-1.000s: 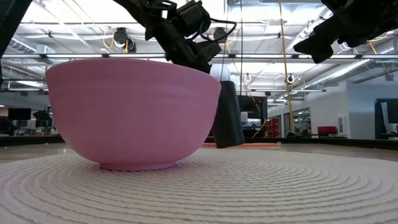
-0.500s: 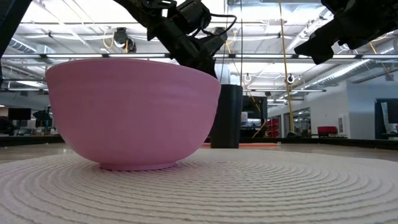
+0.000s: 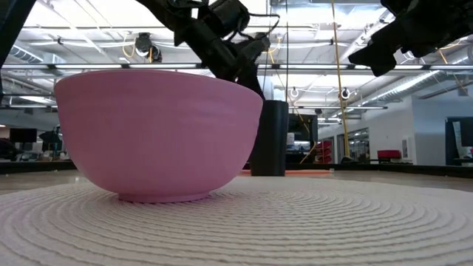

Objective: Pick & Place Utensil
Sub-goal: Put the black cup on the white table mat at the right of the pink bowl

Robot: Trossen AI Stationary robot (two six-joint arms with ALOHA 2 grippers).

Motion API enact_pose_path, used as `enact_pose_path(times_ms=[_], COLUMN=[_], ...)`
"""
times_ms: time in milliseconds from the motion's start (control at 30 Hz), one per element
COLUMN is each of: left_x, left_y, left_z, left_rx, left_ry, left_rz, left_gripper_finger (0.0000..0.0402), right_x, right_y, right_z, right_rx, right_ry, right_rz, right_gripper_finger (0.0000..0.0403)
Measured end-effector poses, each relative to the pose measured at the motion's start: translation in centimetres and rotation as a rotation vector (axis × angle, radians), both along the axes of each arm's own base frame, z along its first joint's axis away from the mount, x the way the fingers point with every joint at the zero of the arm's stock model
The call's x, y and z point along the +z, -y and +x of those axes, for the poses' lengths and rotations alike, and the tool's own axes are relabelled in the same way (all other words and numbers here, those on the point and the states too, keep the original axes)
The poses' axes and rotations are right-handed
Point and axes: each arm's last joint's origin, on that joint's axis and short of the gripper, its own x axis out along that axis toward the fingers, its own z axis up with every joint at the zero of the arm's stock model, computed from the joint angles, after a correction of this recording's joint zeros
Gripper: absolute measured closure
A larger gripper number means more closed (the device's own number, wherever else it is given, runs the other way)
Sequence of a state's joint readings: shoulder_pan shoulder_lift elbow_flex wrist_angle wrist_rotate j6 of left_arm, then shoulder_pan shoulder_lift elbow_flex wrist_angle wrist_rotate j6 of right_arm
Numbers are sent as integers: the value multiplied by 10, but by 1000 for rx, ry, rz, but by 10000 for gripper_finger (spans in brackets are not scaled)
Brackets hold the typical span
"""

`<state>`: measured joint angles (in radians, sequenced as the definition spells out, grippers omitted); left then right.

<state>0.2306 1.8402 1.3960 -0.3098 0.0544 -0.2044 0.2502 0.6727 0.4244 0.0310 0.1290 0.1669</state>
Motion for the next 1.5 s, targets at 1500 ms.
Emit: enact_pose_path(times_ms=[1500], left_x=[0], left_y=[153], left_z=[-232], left_rx=[-236], left_ry=[452], left_rz=[307], left_gripper_finger=[266], right_x=[74], right_y=[93], right_z=[115], right_rx=[-418], right_ry=[-350], right_rz=[58], right_gripper_finger=[149])
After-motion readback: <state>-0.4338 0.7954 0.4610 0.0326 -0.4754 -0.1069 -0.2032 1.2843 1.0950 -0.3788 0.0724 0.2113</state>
